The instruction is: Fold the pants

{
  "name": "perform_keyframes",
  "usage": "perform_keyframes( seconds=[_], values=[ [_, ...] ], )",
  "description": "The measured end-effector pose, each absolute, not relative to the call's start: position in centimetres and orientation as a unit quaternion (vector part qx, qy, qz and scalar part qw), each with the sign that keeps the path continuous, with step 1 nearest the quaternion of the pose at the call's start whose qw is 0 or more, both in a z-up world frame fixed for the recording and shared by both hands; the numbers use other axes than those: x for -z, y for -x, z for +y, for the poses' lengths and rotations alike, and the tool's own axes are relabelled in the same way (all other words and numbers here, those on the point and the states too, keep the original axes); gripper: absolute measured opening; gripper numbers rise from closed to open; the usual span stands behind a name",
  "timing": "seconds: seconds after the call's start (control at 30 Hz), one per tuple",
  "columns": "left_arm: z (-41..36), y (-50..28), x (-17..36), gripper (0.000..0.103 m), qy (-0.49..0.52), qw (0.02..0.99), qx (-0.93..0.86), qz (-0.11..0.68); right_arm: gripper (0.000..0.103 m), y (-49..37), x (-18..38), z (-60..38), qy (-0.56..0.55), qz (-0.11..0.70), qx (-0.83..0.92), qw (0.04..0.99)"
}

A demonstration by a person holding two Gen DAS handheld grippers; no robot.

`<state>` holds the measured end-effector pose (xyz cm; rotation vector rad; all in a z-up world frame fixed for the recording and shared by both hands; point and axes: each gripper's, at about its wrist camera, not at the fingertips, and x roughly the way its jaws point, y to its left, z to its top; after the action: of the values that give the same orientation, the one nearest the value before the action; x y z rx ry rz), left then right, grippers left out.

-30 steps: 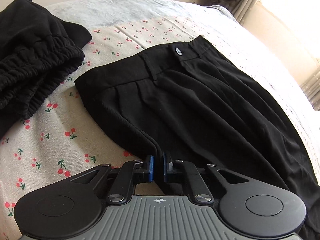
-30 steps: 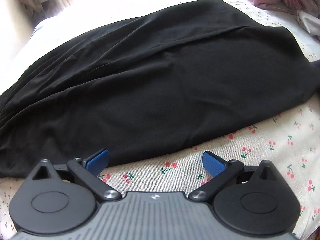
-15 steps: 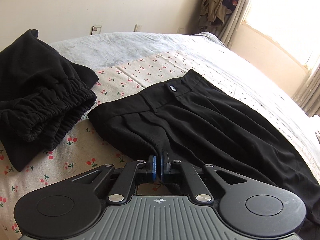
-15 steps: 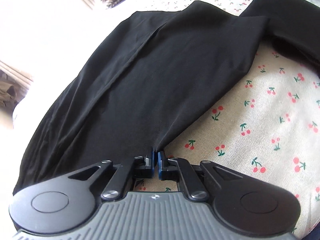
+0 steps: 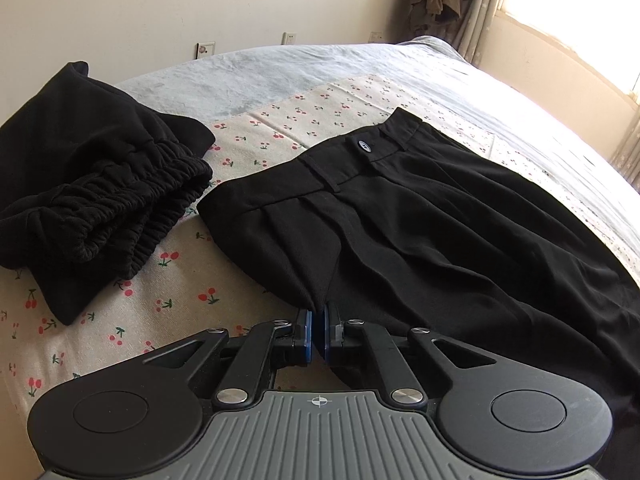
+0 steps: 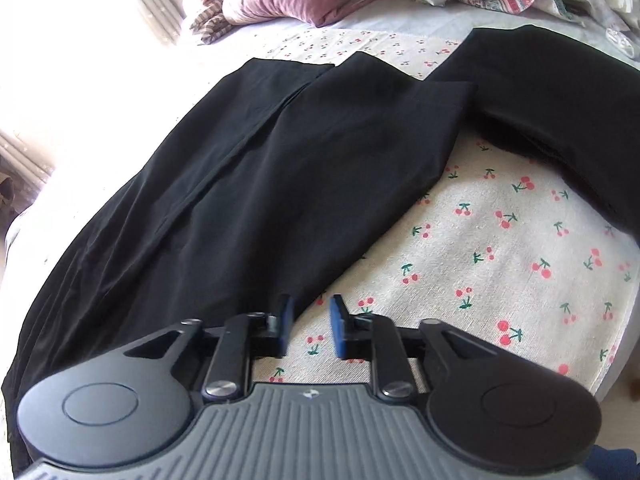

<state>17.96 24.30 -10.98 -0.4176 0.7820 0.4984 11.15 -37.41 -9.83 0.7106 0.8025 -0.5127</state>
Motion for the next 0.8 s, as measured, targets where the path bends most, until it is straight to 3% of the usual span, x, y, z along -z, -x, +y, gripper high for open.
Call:
perform_keyframes(
  seconds=[0.03,0.1,0.13,0.23,0.3,0.37,0.4,0.43,0.53,0.8],
  values=[
    [24.2,-18.0,10.9,0.005,0.195,0.873,-0.238,0.379,0.06,-11.2,9.9,-38.3,-0.343,0.372,0.256,0.824],
    [23.9,-18.0,10.7,0.005,0.189,0.869,-0.232,0.394,0.062,-11.9,10.1,-40.0,-0.346,0.371,0.279,0.816],
    [23.8,-18.0,10.6,0.006,0.187,0.867,-0.23,0.401,0.07,-12.3,10.3,-40.8,-0.347,0.372,0.291,0.81],
    [23.9,-18.0,10.3,0.007,0.183,0.862,-0.231,0.412,0.077,-13.1,11.6,-42.7,-0.383,0.375,0.328,0.778],
    [24.5,-18.2,10.7,0.007,0.199,0.858,-0.23,0.414,0.076,-13.5,11.7,-42.3,-0.367,0.355,0.349,0.786],
    [24.7,-18.3,11.5,0.006,0.205,0.858,-0.229,0.412,0.047,-13.9,11.7,-41.1,-0.319,0.36,0.36,0.799],
    [24.7,-18.4,12.3,0.006,0.196,0.857,-0.236,0.414,0.01,-13.7,11.8,-41.0,-0.318,0.358,0.358,0.801],
    [24.9,-18.7,12.9,0.005,0.205,0.843,-0.241,0.436,0.0,-13.3,11.9,-41.1,-0.338,0.354,0.35,0.799],
    [25.3,-18.4,12.4,0.004,0.222,0.849,-0.236,0.417,0.0,-11.7,11.8,-41.8,-0.375,0.327,0.352,0.793],
    [28.1,-16.0,11.3,0.0,0.242,0.847,-0.272,0.388,0.0,-8.7,9.4,-40.7,-0.335,0.279,0.352,0.828]
  ],
)
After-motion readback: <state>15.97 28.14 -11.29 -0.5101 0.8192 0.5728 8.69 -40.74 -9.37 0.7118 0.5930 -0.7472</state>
